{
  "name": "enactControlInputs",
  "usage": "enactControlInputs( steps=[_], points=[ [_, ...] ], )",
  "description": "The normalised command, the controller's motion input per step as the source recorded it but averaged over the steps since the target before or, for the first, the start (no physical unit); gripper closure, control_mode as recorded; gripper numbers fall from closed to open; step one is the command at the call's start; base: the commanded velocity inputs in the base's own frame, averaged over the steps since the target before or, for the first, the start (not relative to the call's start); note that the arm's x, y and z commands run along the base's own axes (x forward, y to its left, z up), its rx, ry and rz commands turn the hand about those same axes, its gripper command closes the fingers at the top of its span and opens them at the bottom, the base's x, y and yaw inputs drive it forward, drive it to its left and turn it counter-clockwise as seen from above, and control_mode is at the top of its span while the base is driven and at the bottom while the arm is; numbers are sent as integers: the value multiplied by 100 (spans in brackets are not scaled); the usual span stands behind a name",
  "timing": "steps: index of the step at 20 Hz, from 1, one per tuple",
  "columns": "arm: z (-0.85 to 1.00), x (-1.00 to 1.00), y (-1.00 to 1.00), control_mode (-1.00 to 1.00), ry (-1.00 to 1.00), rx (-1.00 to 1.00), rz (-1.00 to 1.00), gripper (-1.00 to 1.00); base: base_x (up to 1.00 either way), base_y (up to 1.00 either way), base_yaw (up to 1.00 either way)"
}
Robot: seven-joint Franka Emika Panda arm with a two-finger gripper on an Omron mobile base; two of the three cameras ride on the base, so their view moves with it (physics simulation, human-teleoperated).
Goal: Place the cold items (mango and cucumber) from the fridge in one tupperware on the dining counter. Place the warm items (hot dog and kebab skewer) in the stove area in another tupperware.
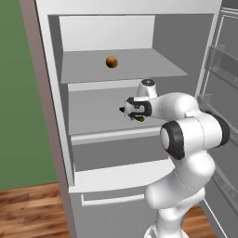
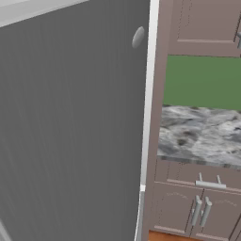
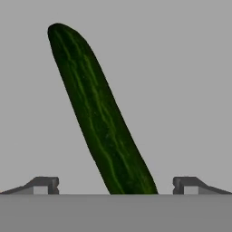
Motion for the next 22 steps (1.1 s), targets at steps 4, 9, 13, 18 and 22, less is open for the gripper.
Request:
enactControlInputs(
  steps=[4,9,13,18,22],
  points=[
    [-19,21,5,-100,0,0,4,-100,0,0,0],
    [-23,20,10,-100,0,0,3,100,0,0,0],
    [-23,11,9,-100,0,0,1,100,0,0,0],
    [-19,-7,10,-100,0,-2,0,100,0,0,0],
    [-14,-57,2,-100,-23,0,0,100,0,0,0]
  ],
)
